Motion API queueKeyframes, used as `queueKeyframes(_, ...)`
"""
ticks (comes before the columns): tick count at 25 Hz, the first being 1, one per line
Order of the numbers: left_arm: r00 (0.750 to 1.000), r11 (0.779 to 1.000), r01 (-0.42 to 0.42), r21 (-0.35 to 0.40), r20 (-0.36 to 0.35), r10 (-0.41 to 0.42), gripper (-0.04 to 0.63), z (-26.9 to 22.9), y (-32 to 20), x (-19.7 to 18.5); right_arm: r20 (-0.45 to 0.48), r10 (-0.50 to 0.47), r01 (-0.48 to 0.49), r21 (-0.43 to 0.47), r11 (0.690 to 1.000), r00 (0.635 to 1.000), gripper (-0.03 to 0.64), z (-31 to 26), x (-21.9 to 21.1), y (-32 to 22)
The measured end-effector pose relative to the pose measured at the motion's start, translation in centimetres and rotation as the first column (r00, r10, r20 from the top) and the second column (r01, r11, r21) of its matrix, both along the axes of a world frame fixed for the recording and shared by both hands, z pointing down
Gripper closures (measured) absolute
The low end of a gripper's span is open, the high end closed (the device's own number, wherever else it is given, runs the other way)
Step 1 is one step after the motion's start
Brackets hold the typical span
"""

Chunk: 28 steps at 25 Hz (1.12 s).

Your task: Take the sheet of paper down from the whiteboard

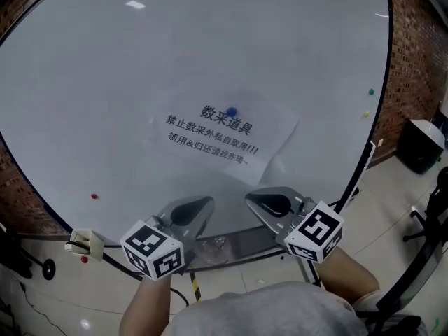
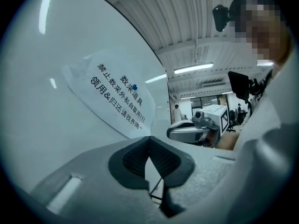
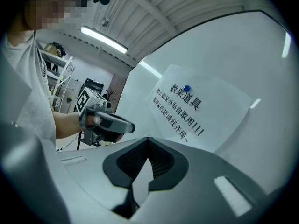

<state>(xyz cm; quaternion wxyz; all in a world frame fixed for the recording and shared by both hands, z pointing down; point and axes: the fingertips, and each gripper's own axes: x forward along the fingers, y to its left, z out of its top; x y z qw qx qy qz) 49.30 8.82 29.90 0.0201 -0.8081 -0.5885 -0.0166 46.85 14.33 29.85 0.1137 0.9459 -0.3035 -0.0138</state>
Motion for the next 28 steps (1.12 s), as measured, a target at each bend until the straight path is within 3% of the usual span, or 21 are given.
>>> queueKeyframes(4, 1.0, 1.0, -0.009, -0.027, -0.021, 0.009, 0.594, -2.2, -1.0, 1.6, -0.121, 0.027, -0.026, 0.008, 1.0, 0.992, 0.618, -4.9, 1.4, -0.2)
queueKeyframes(12, 0.997, 0.999, -0.015, -0.046, -0.081, 0.011, 0.594, -5.6, -2.4, 4.0, -0.33, 0.117, -0.155, -0.089, 0.984, 0.937, 0.618, -11.8, 4.3, 0.1)
queueKeyframes(13, 0.996, 0.999, -0.018, -0.044, -0.086, 0.014, 0.594, -5.8, -2.4, 4.1, -0.355, 0.127, -0.176, -0.11, 0.978, 0.926, 0.615, -12.4, 4.6, 0.1)
queueKeyframes(14, 0.996, 0.999, -0.02, -0.044, -0.091, 0.016, 0.594, -6.0, -2.5, 4.3, -0.378, 0.137, -0.202, -0.137, 0.97, 0.916, 0.567, -12.9, 5.0, 0.1)
queueKeyframes(18, 0.995, 0.999, -0.017, -0.047, -0.104, 0.012, 0.594, -6.6, -2.8, 5.2, -0.458, 0.197, -0.33, -0.231, 0.915, 0.867, 0.558, -14.2, 6.8, 0.5)
queueKeyframes(28, 0.991, 0.999, -0.014, -0.048, -0.13, 0.008, 0.594, -7.5, -4.0, 6.4, -0.511, 0.246, -0.423, -0.264, 0.867, 0.824, 0.54, -14.4, 9.1, 1.3)
